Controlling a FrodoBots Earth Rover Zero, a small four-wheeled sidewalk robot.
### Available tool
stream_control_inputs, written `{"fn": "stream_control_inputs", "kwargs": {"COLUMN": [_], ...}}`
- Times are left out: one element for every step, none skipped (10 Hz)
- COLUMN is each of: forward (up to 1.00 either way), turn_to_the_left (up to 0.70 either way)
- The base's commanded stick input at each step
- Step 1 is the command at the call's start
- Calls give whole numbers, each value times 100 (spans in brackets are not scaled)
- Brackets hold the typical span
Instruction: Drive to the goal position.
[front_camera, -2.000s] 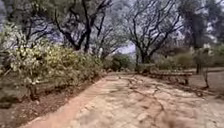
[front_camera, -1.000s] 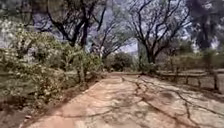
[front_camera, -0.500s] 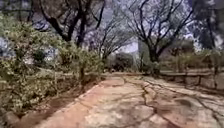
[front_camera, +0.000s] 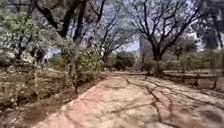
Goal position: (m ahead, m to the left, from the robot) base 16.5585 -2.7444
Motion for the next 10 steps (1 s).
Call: {"fn": "stream_control_inputs", "kwargs": {"forward": [100, 100, 100, 100, 100, 100, 100, 100, 100, 100], "turn_to_the_left": [0, 0, 0, 0, 0, 0, 0, 0, 0, 0]}}
